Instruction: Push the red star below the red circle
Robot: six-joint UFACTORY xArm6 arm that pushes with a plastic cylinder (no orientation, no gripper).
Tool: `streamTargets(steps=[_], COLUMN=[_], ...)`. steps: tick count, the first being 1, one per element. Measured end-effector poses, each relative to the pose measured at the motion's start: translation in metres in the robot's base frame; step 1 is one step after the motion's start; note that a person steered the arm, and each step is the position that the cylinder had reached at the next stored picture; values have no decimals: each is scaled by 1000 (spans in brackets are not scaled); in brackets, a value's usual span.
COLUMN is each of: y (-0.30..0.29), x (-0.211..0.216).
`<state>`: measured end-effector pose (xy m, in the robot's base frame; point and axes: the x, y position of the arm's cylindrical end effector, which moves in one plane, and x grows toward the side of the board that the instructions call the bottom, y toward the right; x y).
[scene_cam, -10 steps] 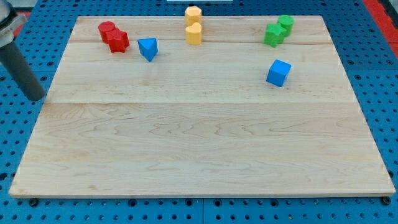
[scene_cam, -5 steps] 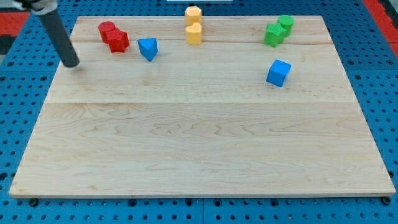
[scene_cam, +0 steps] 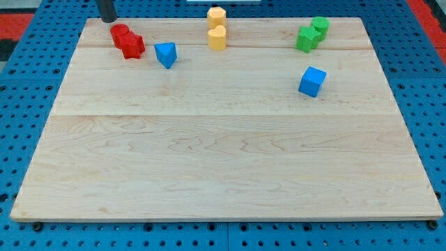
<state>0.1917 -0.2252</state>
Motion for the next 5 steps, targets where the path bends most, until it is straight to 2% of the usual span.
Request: streamTargets(steps=[1,3,5], y=[73,70,76], x=[0,47,67])
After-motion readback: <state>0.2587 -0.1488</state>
